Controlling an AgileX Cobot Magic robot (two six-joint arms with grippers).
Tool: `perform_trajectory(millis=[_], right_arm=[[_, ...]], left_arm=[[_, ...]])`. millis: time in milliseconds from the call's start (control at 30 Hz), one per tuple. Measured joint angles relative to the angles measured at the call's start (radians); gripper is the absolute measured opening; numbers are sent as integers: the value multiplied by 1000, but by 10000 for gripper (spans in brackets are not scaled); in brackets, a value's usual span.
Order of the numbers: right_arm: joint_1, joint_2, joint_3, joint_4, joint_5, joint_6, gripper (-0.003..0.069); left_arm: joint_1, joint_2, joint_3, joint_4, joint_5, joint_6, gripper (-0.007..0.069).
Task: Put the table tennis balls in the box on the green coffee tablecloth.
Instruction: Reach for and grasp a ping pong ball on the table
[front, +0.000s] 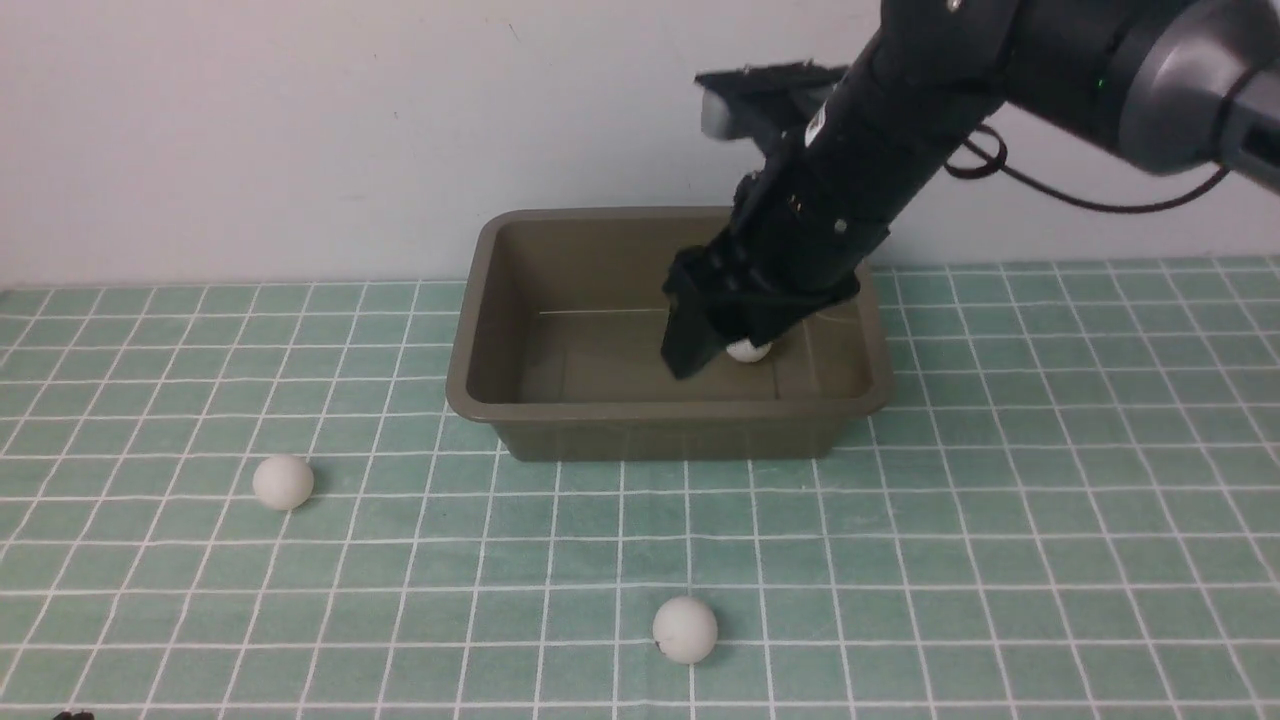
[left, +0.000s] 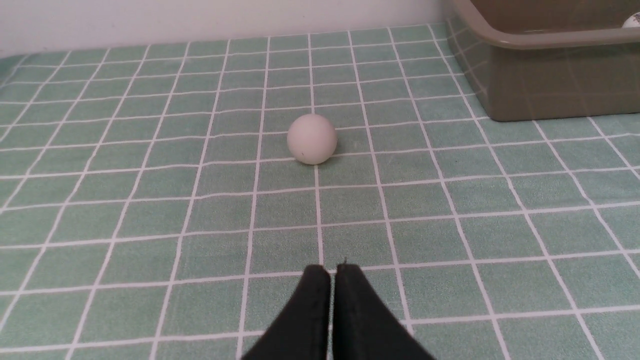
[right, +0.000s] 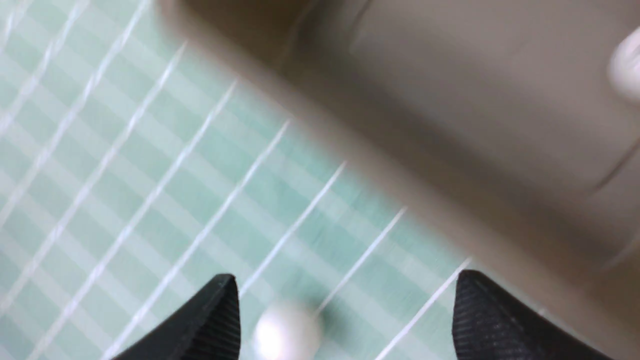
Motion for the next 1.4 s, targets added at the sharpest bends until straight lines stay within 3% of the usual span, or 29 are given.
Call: perform_trajectory(millis=[333,500,800,1400], right_arm=[[135,-57,248,-26,-15,-8,512],[186,-57,336,-65,-149,39,494],[190,-52,412,-105,-283,52,463],[190,15,412,-94,-284,52,462]], left_arm=[[0,0,0,0,0,0,-4],[0,0,0,0,0,0,-4],[0,0,0,0,0,0,-4],[0,0,0,0,0,0,-4]])
